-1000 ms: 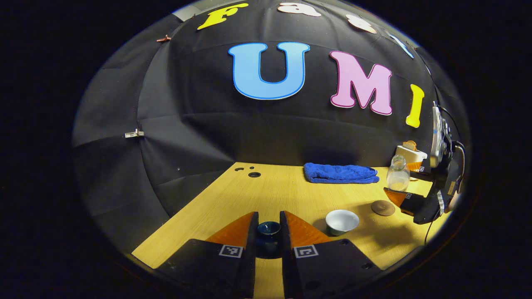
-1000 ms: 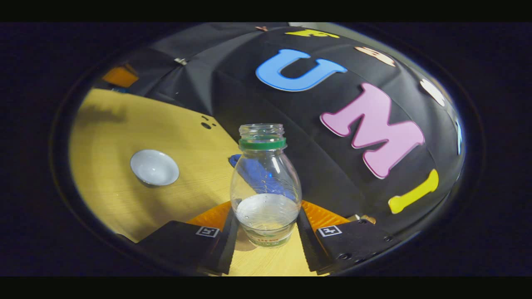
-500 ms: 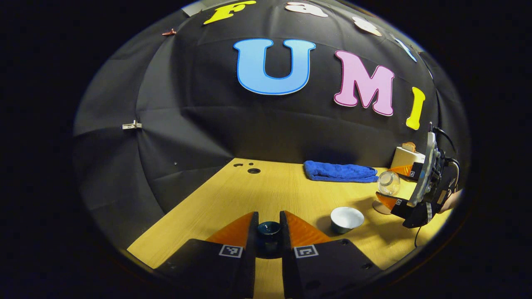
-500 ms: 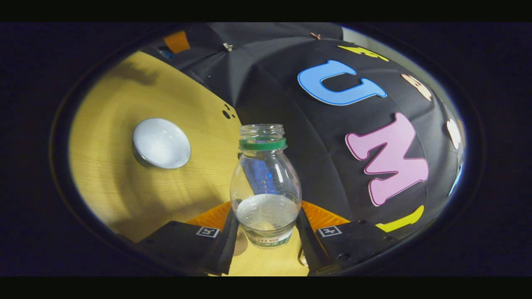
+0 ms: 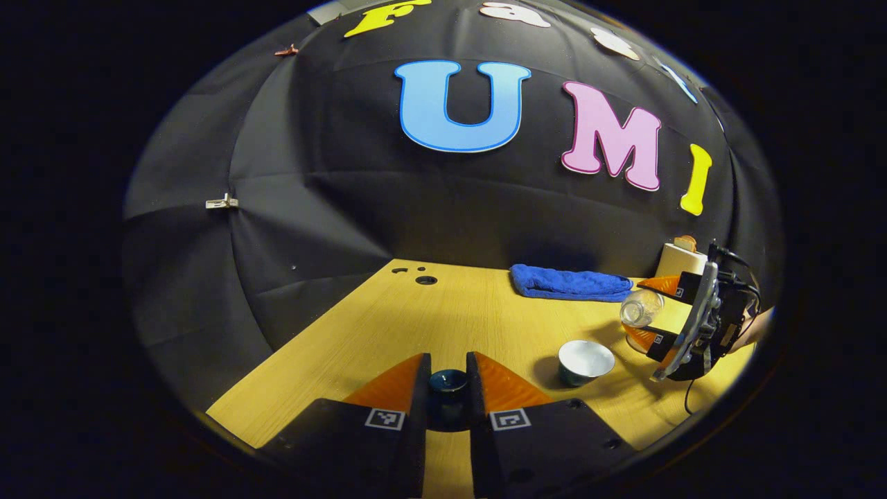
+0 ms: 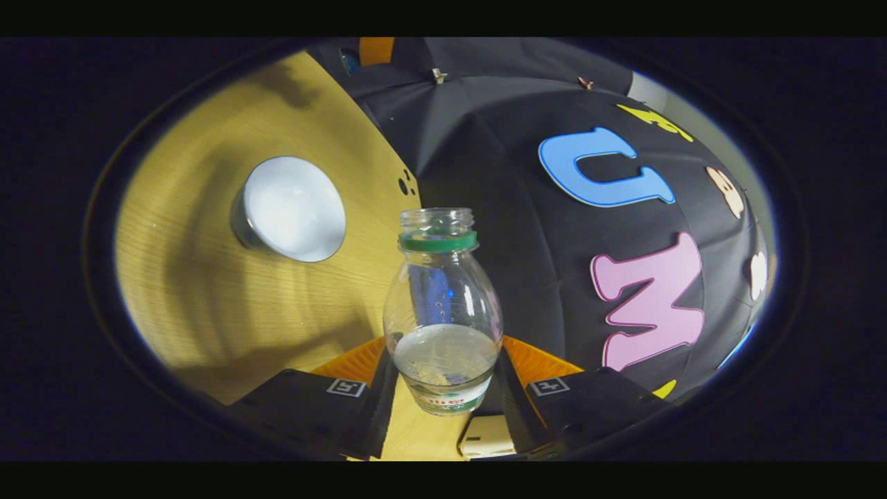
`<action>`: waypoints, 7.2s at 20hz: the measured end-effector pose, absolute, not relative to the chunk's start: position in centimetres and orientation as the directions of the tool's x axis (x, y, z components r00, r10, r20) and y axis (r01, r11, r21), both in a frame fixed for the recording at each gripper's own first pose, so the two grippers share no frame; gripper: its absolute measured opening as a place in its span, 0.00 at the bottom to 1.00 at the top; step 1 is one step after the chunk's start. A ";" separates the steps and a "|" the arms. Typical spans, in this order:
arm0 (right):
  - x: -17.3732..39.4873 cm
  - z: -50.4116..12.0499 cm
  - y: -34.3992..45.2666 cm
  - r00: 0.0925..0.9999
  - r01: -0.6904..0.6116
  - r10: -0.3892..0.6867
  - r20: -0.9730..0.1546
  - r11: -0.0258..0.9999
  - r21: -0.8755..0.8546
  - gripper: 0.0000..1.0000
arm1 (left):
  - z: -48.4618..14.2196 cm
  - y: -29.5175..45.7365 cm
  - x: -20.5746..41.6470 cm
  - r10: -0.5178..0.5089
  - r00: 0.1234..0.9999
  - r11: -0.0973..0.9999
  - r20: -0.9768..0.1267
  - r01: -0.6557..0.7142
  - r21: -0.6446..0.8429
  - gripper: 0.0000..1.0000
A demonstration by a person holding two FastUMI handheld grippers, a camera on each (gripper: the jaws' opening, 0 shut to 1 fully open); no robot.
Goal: Open the teacup lid with one hand, grasp the water bottle and pour water into the teacup with the other hand; after pouring, place the water bottle on the coaster and then close the teacup lid.
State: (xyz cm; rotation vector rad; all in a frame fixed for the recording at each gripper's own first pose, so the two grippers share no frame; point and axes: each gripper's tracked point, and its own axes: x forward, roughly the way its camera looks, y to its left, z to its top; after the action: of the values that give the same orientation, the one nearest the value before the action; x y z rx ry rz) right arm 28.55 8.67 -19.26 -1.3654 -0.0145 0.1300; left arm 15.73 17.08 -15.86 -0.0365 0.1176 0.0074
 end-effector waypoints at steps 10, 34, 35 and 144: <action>29.6 -20.4 9.7 0.986 -0.078 0.148 -0.070 0.042 -0.996 0.70 | -16.9 18.0 14.3 0.023 0.990 0.999 -0.141 -0.029 -0.038 0.30; 31.6 -19.5 11.1 0.968 0.047 0.249 -0.004 -0.200 -0.979 0.70 | -17.8 18.3 14.9 0.010 0.986 0.999 -0.164 -0.017 -0.042 0.30; 31.6 -19.3 11.2 0.967 0.054 0.256 -0.001 -0.211 -0.976 0.70 | -17.8 18.3 14.7 0.010 0.986 0.999 -0.165 -0.017 -0.043 0.30; 28.7 -15.4 -3.1 0.966 -0.044 0.033 -0.256 0.998 -0.036 0.82 | -15.9 7.9 14.1 -0.099 0.988 0.993 -0.115 0.091 -0.080 0.30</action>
State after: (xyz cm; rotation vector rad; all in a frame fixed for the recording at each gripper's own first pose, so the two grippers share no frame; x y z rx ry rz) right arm 28.72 -3.06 -15.44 -0.0417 0.2581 0.0388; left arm 14.11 7.90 -15.94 -0.0743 0.1196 -0.0955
